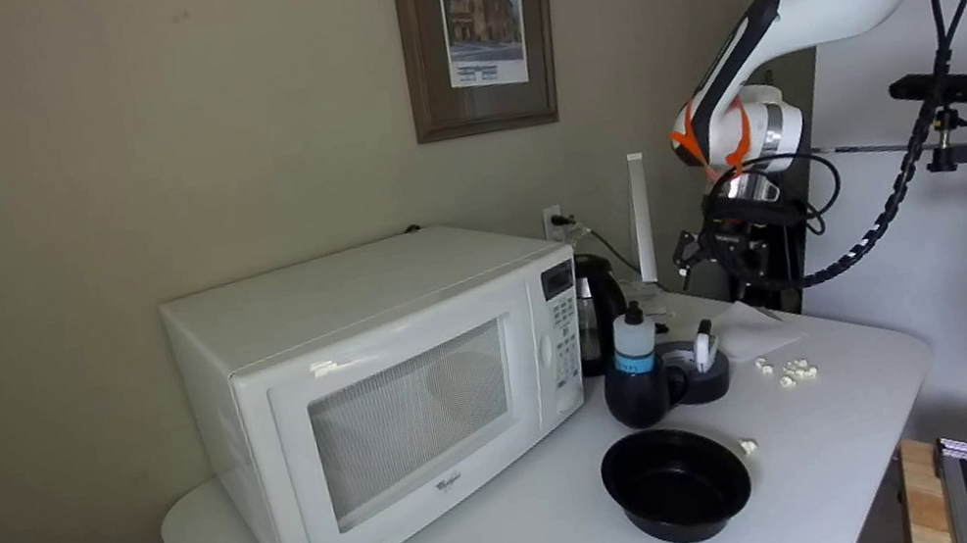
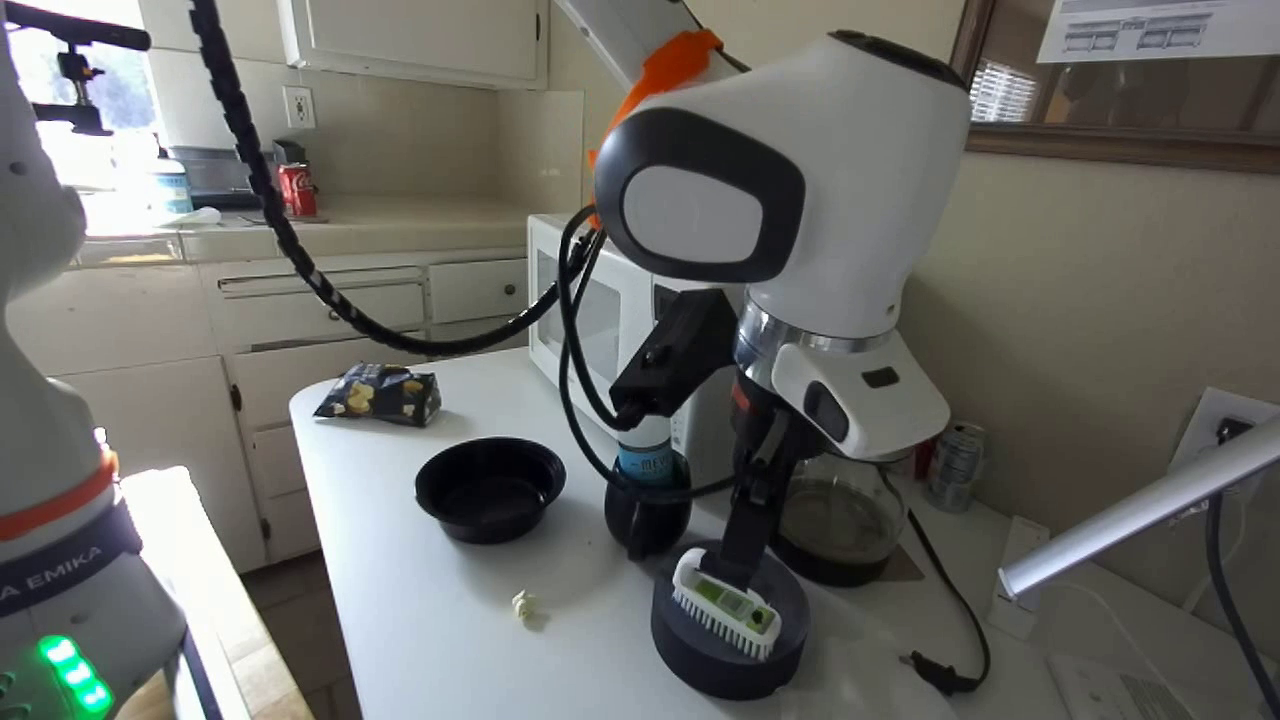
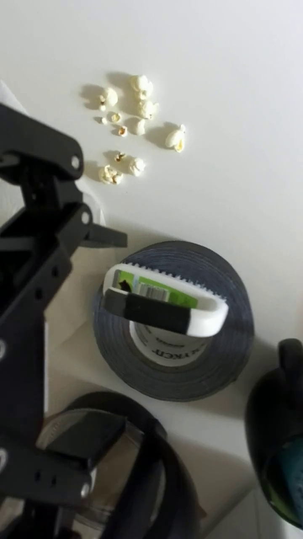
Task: Pick up the brush and sweep away the items on the table
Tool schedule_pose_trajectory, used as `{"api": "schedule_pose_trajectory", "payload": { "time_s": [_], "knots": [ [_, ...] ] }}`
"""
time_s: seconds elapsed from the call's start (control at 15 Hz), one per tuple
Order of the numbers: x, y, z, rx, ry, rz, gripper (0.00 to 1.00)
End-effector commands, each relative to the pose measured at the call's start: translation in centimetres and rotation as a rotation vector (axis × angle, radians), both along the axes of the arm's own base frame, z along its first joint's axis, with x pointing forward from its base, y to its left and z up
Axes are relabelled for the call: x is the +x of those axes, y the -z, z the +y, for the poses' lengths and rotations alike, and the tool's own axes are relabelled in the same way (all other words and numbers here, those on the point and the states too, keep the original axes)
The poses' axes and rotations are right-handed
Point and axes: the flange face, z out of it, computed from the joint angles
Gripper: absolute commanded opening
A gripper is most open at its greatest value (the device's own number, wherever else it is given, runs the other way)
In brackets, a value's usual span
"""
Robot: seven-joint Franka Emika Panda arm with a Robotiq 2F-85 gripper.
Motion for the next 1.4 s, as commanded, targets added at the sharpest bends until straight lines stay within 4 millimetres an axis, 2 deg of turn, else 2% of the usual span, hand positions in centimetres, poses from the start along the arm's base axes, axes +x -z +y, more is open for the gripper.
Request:
{"api": "schedule_pose_trajectory", "payload": {
  "time_s": [0.0,0.27,0.47,0.53,0.6,0.67,0.73,0.8,0.93,1.07,1.13,1.2,1.27,1.33],
  "knots": [
    [0.4,2.5,0.6,-0.073,0.153,0.000,1.00],
    [1.0,5.1,2.1,-0.100,0.212,0.027,1.00],
    [1.5,6.3,3.1,-0.098,0.217,0.052,0.96],
    [1.5,6.4,3.3,-0.099,0.219,0.057,0.90],
    [1.7,6.7,3.4,-0.096,0.221,0.064,0.89],
    [1.8,6.9,3.5,-0.095,0.222,0.069,0.80],
    [1.8,6.9,3.7,-0.097,0.222,0.072,0.76],
    [1.9,7.0,3.8,-0.096,0.222,0.074,0.65],
    [2.0,7.0,3.8,-0.097,0.224,0.078,0.52],
    [2.2,7.3,3.8,-0.097,0.229,0.084,0.50],
    [2.3,7.3,3.8,-0.097,0.229,0.088,0.54],
    [2.3,7.4,3.8,-0.098,0.230,0.091,0.47],
    [2.3,7.5,3.8,-0.099,0.230,0.094,0.45],
    [2.3,7.5,3.8,-0.100,0.230,0.099,0.23]
  ]
}}
